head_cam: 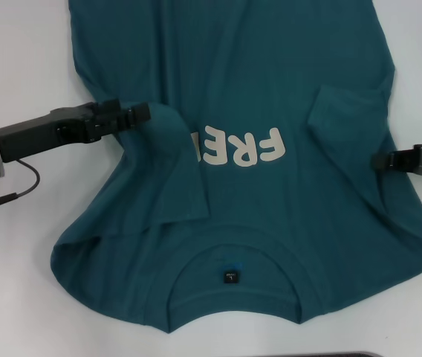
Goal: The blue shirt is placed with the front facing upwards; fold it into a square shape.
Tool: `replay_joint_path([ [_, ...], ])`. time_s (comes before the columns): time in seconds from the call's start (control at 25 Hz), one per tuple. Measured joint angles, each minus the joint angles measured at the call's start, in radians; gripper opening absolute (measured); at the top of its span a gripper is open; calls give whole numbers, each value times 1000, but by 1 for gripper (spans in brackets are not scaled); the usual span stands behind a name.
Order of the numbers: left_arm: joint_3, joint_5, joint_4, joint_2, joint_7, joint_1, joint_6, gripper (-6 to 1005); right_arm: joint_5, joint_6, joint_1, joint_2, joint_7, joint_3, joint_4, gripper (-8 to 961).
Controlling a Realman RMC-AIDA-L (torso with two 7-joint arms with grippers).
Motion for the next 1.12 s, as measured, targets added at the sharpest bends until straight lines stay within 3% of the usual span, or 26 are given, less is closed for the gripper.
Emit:
replay_joint_path([
  [0.52,0,0,0,-1,0,-2,-4,887,-2,42,34,9,-13,-118,8,78],
  [0.84,1,-1,0,-2,0,-2,-5,886,6,83,36,-1,-17,-137,9,102],
  [1.12,0,-6,0,-1,0,-3,-6,888,114,134,5,-9,-136,-51,4,337],
])
